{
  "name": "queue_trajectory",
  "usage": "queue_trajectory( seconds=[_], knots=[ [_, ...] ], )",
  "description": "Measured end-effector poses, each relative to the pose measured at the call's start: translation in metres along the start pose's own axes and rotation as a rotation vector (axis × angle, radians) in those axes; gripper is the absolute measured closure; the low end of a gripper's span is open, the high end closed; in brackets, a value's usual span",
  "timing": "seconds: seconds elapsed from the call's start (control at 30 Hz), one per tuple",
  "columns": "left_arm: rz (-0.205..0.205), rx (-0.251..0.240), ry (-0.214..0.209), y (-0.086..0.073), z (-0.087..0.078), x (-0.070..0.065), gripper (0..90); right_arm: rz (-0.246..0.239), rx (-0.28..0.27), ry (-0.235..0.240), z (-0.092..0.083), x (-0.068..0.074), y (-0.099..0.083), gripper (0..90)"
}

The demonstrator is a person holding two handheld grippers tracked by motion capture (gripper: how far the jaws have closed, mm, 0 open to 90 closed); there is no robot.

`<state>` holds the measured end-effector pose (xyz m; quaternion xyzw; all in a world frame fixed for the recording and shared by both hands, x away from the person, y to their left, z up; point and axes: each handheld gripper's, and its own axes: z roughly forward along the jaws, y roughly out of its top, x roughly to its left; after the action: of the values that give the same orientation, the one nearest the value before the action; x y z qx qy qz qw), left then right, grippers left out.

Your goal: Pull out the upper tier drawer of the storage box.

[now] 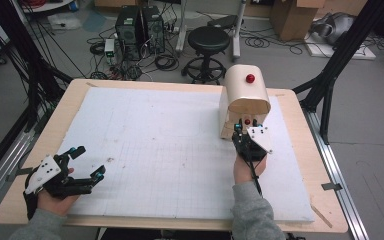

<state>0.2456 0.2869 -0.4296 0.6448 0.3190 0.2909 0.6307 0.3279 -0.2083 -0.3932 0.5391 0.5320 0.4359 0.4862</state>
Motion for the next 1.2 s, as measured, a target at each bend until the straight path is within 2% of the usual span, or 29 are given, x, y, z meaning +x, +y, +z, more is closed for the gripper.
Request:
queue_trajectory(
  seconds=[0.1,0.13,0.27,0.97,1.2],
  knots=[
    [0.002,0.002,0.004,0.0,-0.0006,0.0008,3.3,-0.005,-0.007,-0.004,-0.0004,0.0018,-0.0004,59.9],
    [0.002,0.003,0.004,-0.0002,-0.0006,0.0009,3.3,-0.017,-0.015,-0.007,-0.0008,0.0031,-0.0004,65.4],
    [0.003,0.005,-0.001,-0.0003,0.0001,0.0002,3.3,-0.021,-0.018,-0.019,-0.0014,0.0029,-0.0003,72.4],
    [0.006,0.007,0.001,-0.0003,0.0002,0.0003,3.3,-0.025,-0.016,-0.019,-0.0028,0.0029,0.0003,73.7],
    [0.002,0.007,-0.002,-0.0007,0.0017,0.0003,3.3,-0.022,-0.033,-0.024,-0.009,0.0038,-0.0024,73.7]
  ],
)
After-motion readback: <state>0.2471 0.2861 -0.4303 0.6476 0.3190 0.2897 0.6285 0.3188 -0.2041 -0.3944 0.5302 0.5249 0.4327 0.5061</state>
